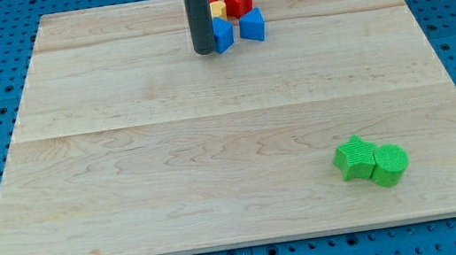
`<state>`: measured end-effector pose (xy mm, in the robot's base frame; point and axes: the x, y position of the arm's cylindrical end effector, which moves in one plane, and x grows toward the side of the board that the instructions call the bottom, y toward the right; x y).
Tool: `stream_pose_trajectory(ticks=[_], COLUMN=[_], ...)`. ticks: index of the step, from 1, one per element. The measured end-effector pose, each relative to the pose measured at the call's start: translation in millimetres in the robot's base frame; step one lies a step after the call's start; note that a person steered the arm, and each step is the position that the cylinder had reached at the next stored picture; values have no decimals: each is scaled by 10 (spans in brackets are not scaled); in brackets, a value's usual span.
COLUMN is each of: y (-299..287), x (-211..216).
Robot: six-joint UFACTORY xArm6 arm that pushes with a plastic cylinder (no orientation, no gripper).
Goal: Place the green star left to the green circle
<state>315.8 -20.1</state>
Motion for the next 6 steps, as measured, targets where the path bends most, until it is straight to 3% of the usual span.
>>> stream_pose_trajectory(ticks=[1, 2, 3, 4, 5, 6], y=[87, 908, 1305, 2033, 2187, 1702], x=[499, 883, 1285, 1352, 1865, 2031])
